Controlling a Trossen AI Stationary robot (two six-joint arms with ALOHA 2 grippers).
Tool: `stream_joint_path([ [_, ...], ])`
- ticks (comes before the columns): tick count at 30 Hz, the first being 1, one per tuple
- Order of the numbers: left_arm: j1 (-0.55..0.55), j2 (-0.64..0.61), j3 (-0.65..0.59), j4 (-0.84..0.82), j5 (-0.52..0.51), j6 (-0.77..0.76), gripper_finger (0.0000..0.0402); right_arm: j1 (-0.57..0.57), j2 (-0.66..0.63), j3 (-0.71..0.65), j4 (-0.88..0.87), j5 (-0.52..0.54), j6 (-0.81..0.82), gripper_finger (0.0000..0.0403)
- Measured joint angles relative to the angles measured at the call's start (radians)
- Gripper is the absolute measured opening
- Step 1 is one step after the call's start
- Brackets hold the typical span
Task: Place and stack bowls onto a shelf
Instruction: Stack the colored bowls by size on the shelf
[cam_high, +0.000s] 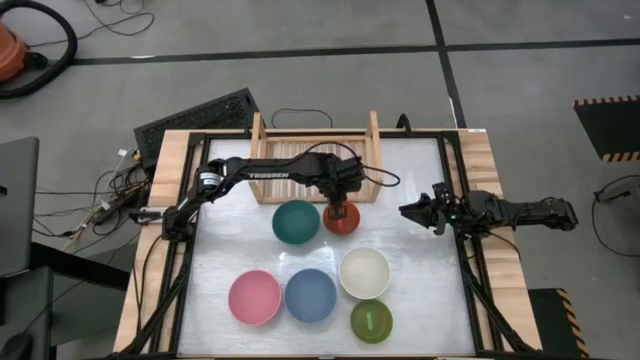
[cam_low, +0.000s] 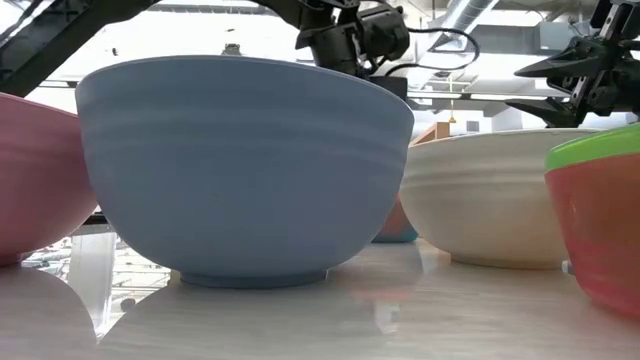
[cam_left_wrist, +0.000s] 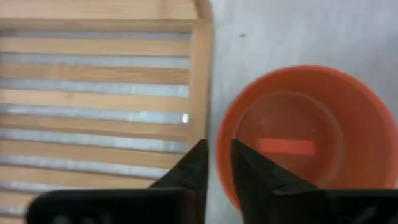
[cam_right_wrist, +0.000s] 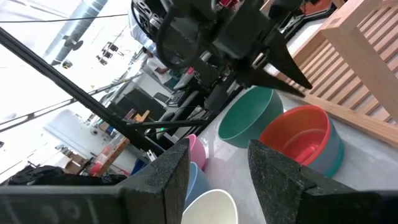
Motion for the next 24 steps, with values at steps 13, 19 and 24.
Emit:
stream_joint_path([
  [13, 0.0, 0.001, -0.1, 0.039, 0.004, -0.009, 0.0149, 0.0, 0.0, 0.0, 0.0, 0.001, -0.004, 0.0189],
  [19, 0.0, 0.001, -0.11, 0.058, -0.001, -0.018, 0.0097, 0.0, 0.0, 0.0, 0.0, 0.003, -0.006, 0.0189],
  [24, 0.0, 0.001, -0.11, 0.06, -0.001, -0.012, 0.0045, 0.0, 0.0, 0.0, 0.0, 0.003, -0.007, 0.0189],
])
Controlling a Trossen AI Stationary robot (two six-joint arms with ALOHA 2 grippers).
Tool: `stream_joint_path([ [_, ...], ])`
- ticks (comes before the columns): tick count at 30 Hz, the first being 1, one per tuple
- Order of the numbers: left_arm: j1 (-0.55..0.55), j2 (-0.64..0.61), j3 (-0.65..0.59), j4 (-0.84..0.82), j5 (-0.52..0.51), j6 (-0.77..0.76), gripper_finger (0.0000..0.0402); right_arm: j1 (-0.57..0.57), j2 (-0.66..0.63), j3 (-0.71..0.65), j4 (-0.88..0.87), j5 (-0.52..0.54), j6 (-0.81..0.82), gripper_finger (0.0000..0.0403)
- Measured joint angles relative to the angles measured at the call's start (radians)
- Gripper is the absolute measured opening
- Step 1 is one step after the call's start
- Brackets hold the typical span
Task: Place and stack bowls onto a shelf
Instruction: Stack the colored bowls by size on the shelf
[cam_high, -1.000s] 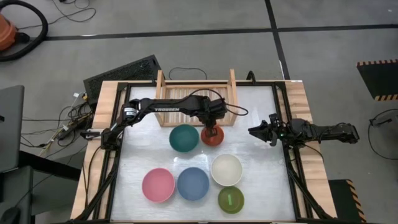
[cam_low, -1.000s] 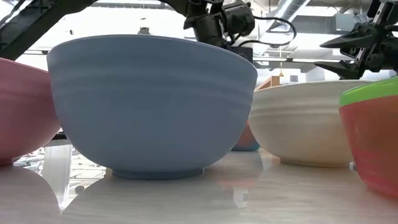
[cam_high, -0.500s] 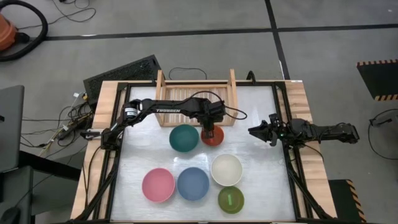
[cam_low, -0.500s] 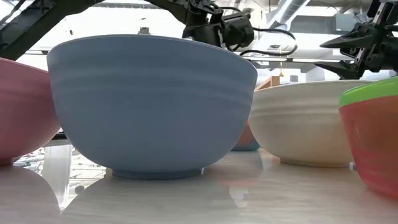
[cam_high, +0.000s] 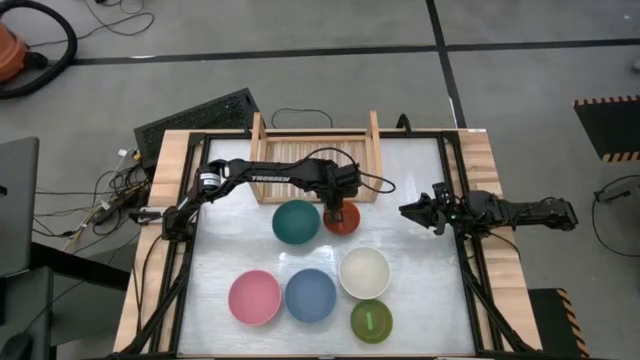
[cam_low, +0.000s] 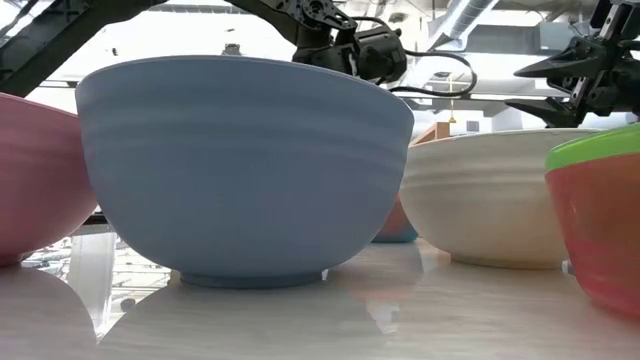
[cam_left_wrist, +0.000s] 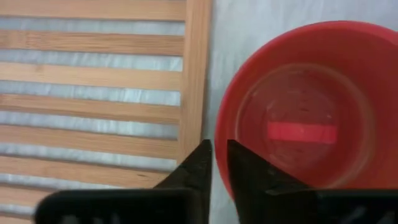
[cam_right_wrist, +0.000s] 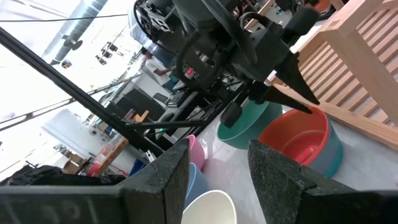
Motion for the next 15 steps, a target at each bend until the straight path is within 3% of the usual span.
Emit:
stream_joint_path([
  [4, 0.001, 0.0, -0.002, 0.002, 0.008, 0.004, 0.0006, 0.0, 0.0, 0.0, 0.0, 0.0, 0.0, 0.0189],
  [15, 0.002, 0.0, -0.003, -0.001, -0.011, -0.005, 0.0006, 0.0, 0.0, 0.0, 0.0, 0.0, 0.0, 0.0189],
])
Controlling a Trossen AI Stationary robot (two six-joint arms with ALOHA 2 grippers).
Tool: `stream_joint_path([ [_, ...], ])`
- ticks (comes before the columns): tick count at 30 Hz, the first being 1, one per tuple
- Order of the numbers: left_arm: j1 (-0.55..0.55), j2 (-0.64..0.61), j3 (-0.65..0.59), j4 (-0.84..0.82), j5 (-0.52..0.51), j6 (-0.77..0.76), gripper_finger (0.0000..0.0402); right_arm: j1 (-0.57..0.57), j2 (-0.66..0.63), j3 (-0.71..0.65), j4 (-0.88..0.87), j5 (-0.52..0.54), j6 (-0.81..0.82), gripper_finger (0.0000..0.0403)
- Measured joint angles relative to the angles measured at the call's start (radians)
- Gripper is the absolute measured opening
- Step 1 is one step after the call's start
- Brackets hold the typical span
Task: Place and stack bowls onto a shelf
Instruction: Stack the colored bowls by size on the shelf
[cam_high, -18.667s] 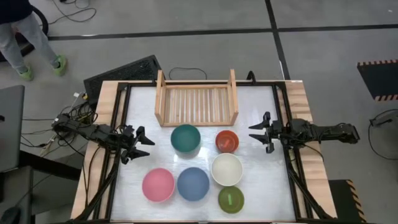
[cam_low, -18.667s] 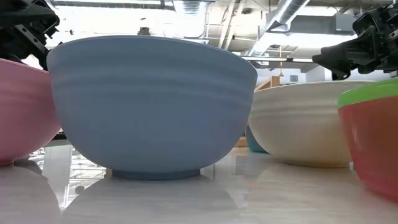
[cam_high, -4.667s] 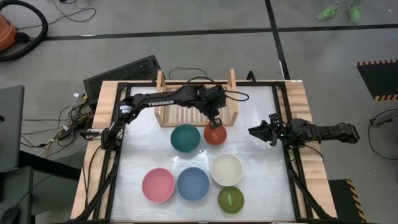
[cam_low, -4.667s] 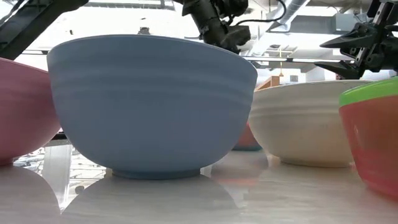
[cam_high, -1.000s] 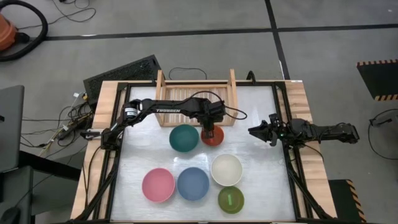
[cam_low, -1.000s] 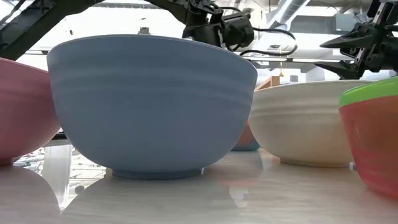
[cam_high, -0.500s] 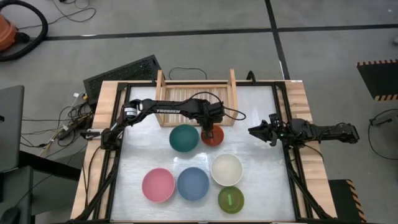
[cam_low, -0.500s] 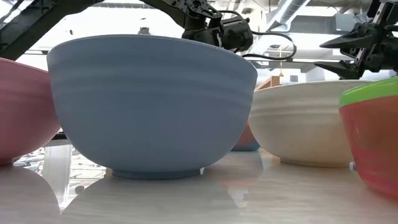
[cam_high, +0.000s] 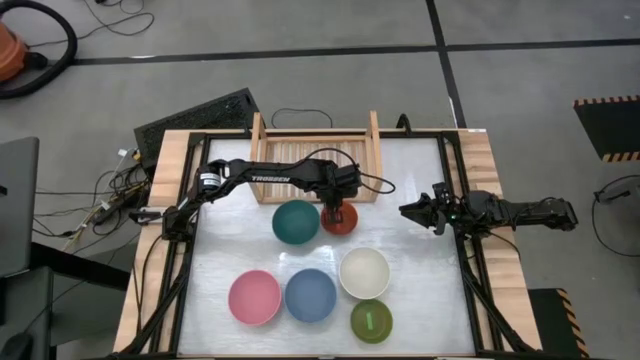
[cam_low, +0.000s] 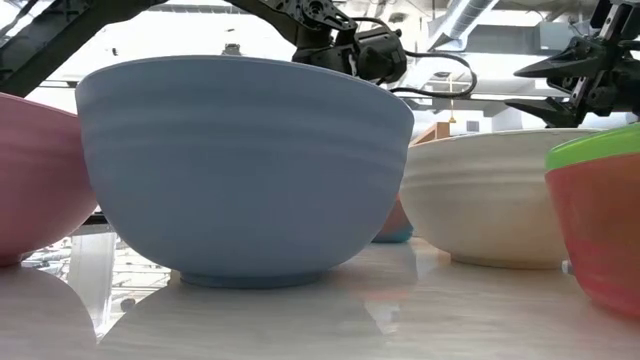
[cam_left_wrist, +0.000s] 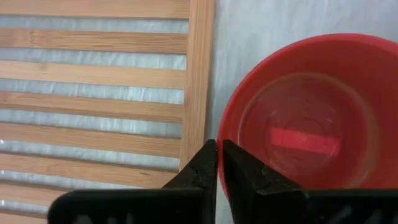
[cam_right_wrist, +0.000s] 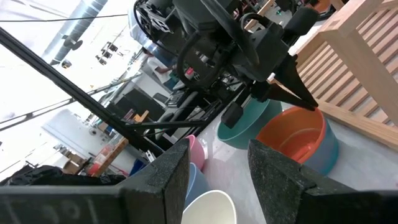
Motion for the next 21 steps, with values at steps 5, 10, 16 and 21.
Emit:
stream_joint_path([
  [5, -0.001, 0.0, 0.0, 0.0, 0.009, 0.019, 0.0051, 0.0, 0.0, 0.0, 0.0, 0.0, 0.0, 0.0189],
  [10, -0.001, 0.0, 0.0, -0.002, 0.014, 0.005, 0.0115, 0.0, 0.0, 0.0, 0.0, 0.0, 0.0, 0.0189],
  [16, -0.001, 0.0, 0.0, -0.014, 0.009, 0.015, 0.0118, 0.0, 0.0, 0.0, 0.0, 0.0, 0.0, 0.0189],
  [21, 0.0, 0.0, 0.0, -0.014, 0.017, 0.01, 0.0062, 0.0, 0.0, 0.0, 0.0, 0.0, 0.0, 0.0189],
])
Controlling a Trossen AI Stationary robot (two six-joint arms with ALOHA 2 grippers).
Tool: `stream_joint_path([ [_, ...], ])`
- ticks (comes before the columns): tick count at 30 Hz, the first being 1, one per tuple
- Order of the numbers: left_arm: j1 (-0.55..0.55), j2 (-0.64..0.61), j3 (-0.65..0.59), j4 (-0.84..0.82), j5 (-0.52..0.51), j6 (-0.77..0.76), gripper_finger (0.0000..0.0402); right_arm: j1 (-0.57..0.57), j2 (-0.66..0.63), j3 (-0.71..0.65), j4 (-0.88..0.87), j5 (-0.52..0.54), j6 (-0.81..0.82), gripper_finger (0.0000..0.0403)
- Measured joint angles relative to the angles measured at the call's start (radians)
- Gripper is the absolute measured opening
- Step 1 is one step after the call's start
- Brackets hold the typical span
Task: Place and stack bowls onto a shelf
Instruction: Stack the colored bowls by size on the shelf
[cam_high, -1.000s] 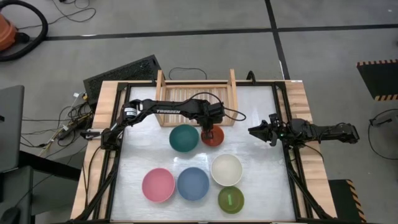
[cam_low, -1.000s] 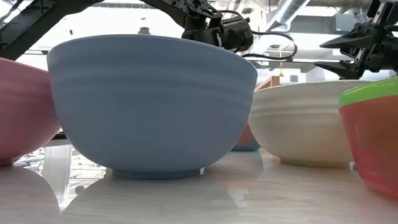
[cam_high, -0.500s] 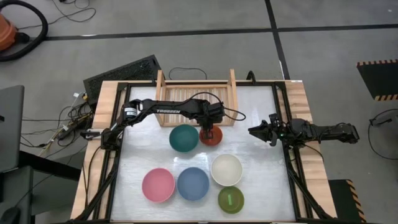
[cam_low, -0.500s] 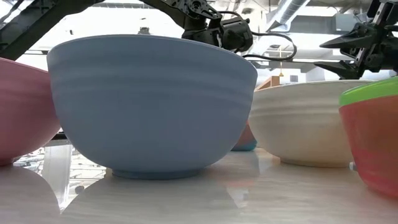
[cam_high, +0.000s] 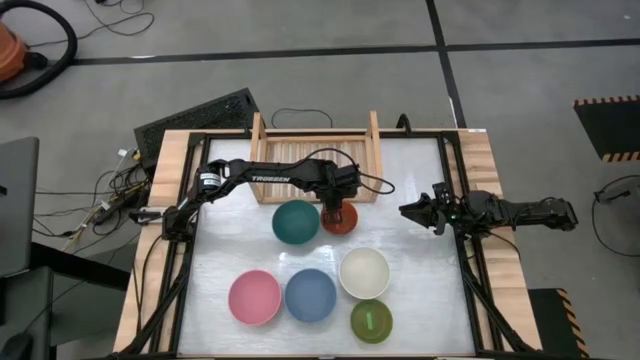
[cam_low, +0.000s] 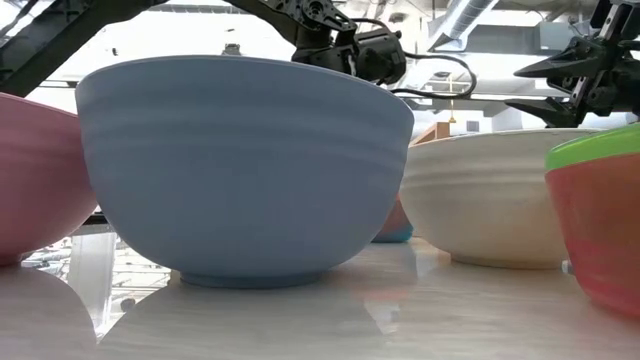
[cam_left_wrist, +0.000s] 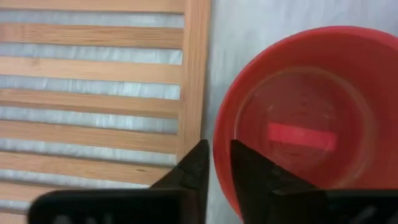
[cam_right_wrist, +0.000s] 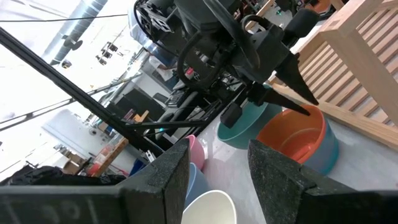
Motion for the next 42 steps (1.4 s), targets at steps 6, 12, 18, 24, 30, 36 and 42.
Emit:
stream_joint_path([
  [6, -0.001, 0.021, 0.0, 0.006, 0.011, -0.01, 0.0016, 0.0, 0.0, 0.0, 0.0, 0.0, 0.001, 0.0189],
  [12, -0.001, 0.018, 0.0, 0.008, -0.003, -0.004, 0.0003, 0.0, 0.0, 0.0, 0.0, 0.0, 0.001, 0.0189],
  [18, 0.001, 0.019, 0.032, -0.016, -0.058, -0.07, 0.0003, 0.0, 0.0, 0.0, 0.0, 0.0, -0.001, 0.0189],
  [24, -0.008, 0.019, 0.076, -0.007, -0.062, -0.013, 0.0029, 0.0, 0.0, 0.0, 0.0, 0.0, -0.001, 0.0189],
  [30, -0.008, 0.02, 0.075, -0.02, -0.068, -0.024, 0.0002, 0.0, 0.0, 0.0, 0.0, 0.0, -0.001, 0.0189],
  [36, -0.005, 0.02, 0.075, -0.036, -0.089, -0.017, 0.0, 0.0, 0.0, 0.0, 0.0, 0.0, -0.001, 0.0189],
  [42, -0.005, 0.018, 0.075, -0.023, -0.027, 0.019, 0.0028, 0.0, 0.0, 0.0, 0.0, 0.0, -0.001, 0.0189],
])
